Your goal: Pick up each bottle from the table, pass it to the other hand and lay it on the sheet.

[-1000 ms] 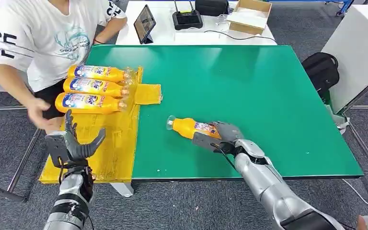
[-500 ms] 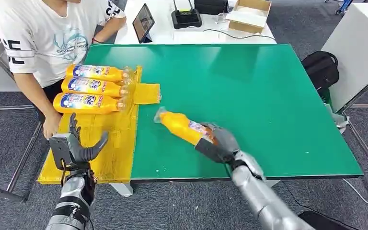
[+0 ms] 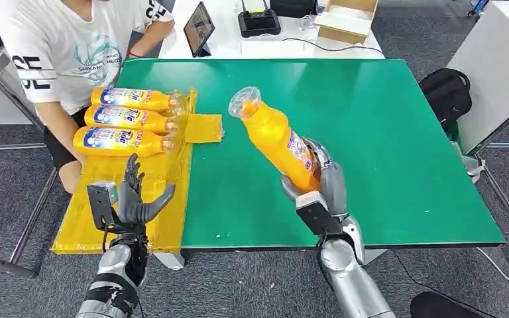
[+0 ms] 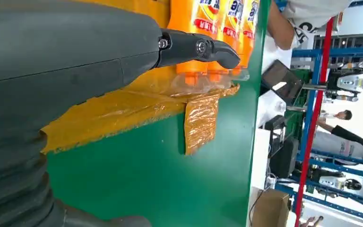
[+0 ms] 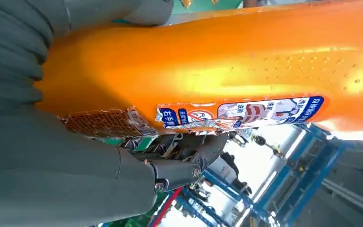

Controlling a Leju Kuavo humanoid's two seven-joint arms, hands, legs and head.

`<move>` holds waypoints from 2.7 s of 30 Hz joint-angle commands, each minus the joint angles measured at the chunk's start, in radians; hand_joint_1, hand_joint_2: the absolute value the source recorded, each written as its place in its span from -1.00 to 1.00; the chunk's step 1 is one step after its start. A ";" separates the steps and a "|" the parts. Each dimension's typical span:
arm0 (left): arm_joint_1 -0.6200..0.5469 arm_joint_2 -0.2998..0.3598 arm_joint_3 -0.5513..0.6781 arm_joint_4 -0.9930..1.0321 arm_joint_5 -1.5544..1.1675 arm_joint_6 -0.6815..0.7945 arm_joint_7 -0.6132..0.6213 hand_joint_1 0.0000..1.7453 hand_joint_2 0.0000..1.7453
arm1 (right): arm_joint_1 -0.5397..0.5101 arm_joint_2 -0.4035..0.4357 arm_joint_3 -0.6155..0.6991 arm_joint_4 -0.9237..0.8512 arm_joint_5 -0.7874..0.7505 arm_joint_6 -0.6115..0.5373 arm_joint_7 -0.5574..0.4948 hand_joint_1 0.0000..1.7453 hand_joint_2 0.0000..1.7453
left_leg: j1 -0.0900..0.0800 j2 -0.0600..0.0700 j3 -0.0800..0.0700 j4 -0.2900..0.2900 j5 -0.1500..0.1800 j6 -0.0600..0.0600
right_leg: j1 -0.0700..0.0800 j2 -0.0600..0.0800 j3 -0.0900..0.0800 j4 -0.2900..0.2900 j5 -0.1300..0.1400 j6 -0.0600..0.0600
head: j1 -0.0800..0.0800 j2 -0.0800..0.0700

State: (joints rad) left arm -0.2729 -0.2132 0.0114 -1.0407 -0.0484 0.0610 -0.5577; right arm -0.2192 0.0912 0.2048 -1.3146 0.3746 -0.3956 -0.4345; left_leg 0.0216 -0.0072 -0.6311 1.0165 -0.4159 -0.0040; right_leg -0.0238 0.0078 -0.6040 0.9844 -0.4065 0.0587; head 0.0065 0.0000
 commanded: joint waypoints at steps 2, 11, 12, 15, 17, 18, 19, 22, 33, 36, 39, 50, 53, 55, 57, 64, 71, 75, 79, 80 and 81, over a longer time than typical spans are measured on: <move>0.009 0.000 -0.153 -0.033 0.248 -0.299 0.136 -1.00 1.00 | 0.027 0.029 -0.067 -0.078 -0.025 -0.124 -0.119 1.00 1.00 | -0.001 -0.001 0.001 0.000 0.000 0.001 | 0.000 -0.002 0.001 0.000 -0.001 -0.001 | 0.000 0.000; 0.042 0.033 -0.329 -0.109 0.291 -0.412 0.115 -1.00 1.00 | 0.036 0.058 -0.031 -0.017 -0.025 -0.093 -0.188 1.00 1.00 | 0.000 0.000 0.003 0.000 -0.002 0.001 | 0.001 -0.001 0.003 -0.001 -0.002 -0.003 | 0.000 0.000; 0.045 0.027 -0.332 -0.111 0.291 -0.410 0.115 -1.00 1.00 | 0.039 0.065 -0.024 -0.009 -0.024 -0.091 -0.190 1.00 1.00 | 0.000 0.001 0.002 -0.001 -0.001 0.001 | 0.001 -0.001 0.002 -0.001 -0.001 -0.003 | 0.000 0.000; 0.047 0.018 -0.357 -0.109 0.285 -0.414 0.119 -1.00 1.00 | 0.047 0.081 0.010 0.030 0.000 -0.099 -0.213 1.00 1.00 | 0.000 0.001 0.002 -0.001 -0.002 0.001 | 0.001 0.000 0.002 -0.001 -0.001 -0.002 | 0.000 0.000; 0.047 0.018 -0.357 -0.109 0.285 -0.414 0.119 -1.00 1.00 | 0.047 0.081 0.010 0.030 0.000 -0.099 -0.213 1.00 1.00 | 0.000 0.003 0.006 -0.002 -0.003 0.001 | 0.001 0.001 0.005 -0.002 -0.002 -0.004 | 0.000 0.000; 0.047 0.020 -0.356 -0.108 0.285 -0.414 0.119 -1.00 1.00 | 0.045 0.079 0.009 0.030 -0.001 -0.098 -0.213 1.00 1.00 | 0.000 0.002 0.004 -0.001 -0.002 0.001 | 0.001 0.001 0.004 -0.002 -0.001 -0.003 | 0.000 0.000; 0.043 0.020 -0.365 -0.103 0.282 -0.417 0.119 -1.00 1.00 | 0.042 0.081 0.013 0.041 -0.005 -0.090 -0.212 1.00 1.00 | 0.000 0.002 0.006 -0.001 -0.003 0.002 | 0.001 0.000 0.006 -0.002 -0.002 -0.004 | 0.000 0.000; 0.040 0.012 -0.378 -0.103 0.279 -0.416 0.117 -1.00 1.00 | 0.042 0.097 0.047 0.085 0.010 -0.084 -0.221 1.00 1.00 | 0.000 0.002 0.002 -0.001 -0.002 0.001 | 0.001 0.000 0.003 -0.001 -0.001 -0.002 | 0.000 0.000; 0.047 0.006 -0.403 -0.130 0.252 -0.379 0.107 -1.00 1.00 | -0.009 0.170 0.206 0.359 0.031 -0.032 -0.170 1.00 1.00 | 0.000 0.003 0.001 -0.001 -0.001 0.001 | 0.001 0.002 0.001 -0.001 0.000 -0.002 | 0.000 0.000; 0.047 0.005 -0.403 -0.133 0.252 -0.378 0.108 -1.00 1.00 | -0.013 0.176 0.213 0.383 0.031 -0.049 -0.177 1.00 1.00 | 0.000 0.003 0.002 -0.001 -0.001 0.001 | 0.001 0.002 0.001 -0.001 -0.001 -0.002 | 0.000 0.000; 0.048 0.006 -0.403 -0.134 0.253 -0.378 0.108 -1.00 1.00 | -0.018 0.170 0.211 0.384 0.029 -0.048 -0.178 1.00 1.00 | 0.000 0.002 0.001 -0.001 -0.001 0.001 | 0.000 0.001 0.001 -0.001 -0.001 -0.002 | 0.000 0.000; 0.050 -0.008 -0.389 -0.119 0.317 -0.400 0.142 -1.00 1.00 | -0.036 0.223 0.275 0.597 0.039 -0.021 -0.164 1.00 1.00 | 0.001 0.002 0.002 -0.001 -0.002 0.001 | 0.001 0.000 0.002 -0.001 -0.002 -0.003 | 0.000 0.000; 0.043 -0.007 -0.379 -0.096 0.340 -0.407 0.152 -1.00 1.00 | -0.035 0.228 0.280 0.613 0.036 -0.019 -0.160 1.00 1.00 | 0.001 0.002 0.002 -0.001 -0.002 0.001 | 0.001 -0.001 0.002 -0.001 -0.002 -0.003 | 0.000 0.000; 0.042 -0.009 -0.374 -0.088 0.346 -0.406 0.153 -1.00 1.00 | -0.037 0.229 0.280 0.619 0.034 -0.021 -0.160 1.00 1.00 | 0.001 0.001 0.001 -0.001 -0.001 0.001 | 0.001 -0.001 0.000 -0.001 -0.002 -0.002 | 0.000 0.000; 0.042 -0.008 -0.369 -0.084 0.343 -0.396 0.150 -1.00 1.00 | -0.040 0.228 0.282 0.623 0.031 -0.012 -0.160 1.00 1.00 | 0.000 0.001 0.001 -0.001 -0.001 0.001 | 0.001 -0.002 0.001 -0.001 -0.002 -0.003 | 0.000 0.000; 0.043 -0.011 -0.364 -0.094 0.337 -0.376 0.145 1.00 1.00 | -0.041 0.227 0.283 0.634 0.025 -0.007 -0.158 1.00 1.00 | 0.001 0.000 0.000 -0.001 -0.001 0.001 | 0.001 -0.002 0.000 -0.001 -0.002 -0.002 | 0.000 0.000; 0.044 -0.013 -0.361 -0.096 0.331 -0.365 0.139 1.00 1.00 | -0.042 0.227 0.284 0.636 0.022 0.000 -0.156 1.00 1.00 | 0.000 0.000 -0.001 -0.001 -0.001 0.001 | 0.001 -0.002 -0.001 -0.001 -0.001 -0.002 | 0.000 0.000; 0.045 -0.012 -0.360 -0.107 0.310 -0.347 0.120 1.00 1.00 | -0.041 0.226 0.283 0.634 0.016 -0.001 -0.158 1.00 1.00 | 0.001 0.000 -0.001 -0.001 -0.001 0.001 | 0.001 -0.002 -0.001 -0.001 -0.001 -0.002 | 0.000 0.000; 0.041 -0.006 -0.363 -0.127 0.248 -0.296 0.091 1.00 1.00 | -0.041 0.221 0.279 0.618 0.008 0.002 -0.157 1.00 1.00 | 0.001 -0.001 0.001 -0.001 -0.001 0.001 | 0.001 -0.004 0.001 -0.001 -0.002 -0.003 | 0.000 0.000; 0.039 -0.004 -0.364 -0.132 0.220 -0.272 0.083 1.00 1.00 | -0.040 0.221 0.278 0.614 0.006 0.003 -0.156 1.00 1.00 | 0.001 0.000 0.000 -0.001 -0.001 0.001 | 0.001 -0.003 0.000 -0.001 -0.002 -0.003 | 0.000 0.000; 0.038 -0.003 -0.364 -0.133 0.212 -0.265 0.080 1.00 1.00 | -0.040 0.220 0.277 0.610 0.004 0.005 -0.156 1.00 1.00 | 0.001 0.000 0.001 -0.001 -0.001 0.001 | 0.001 -0.003 0.001 -0.001 -0.002 -0.003 | 0.000 0.000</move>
State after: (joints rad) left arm -0.1618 -0.2213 -0.3063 -1.1830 0.2575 -0.2742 -0.4383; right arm -0.2589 0.3273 0.4341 -0.7790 0.3815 -0.4223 -0.5985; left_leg 0.0218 -0.0049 -0.6345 1.0163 -0.4160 -0.0041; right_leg -0.0238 0.0084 -0.6086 0.9844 -0.4068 0.0584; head 0.0069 0.0000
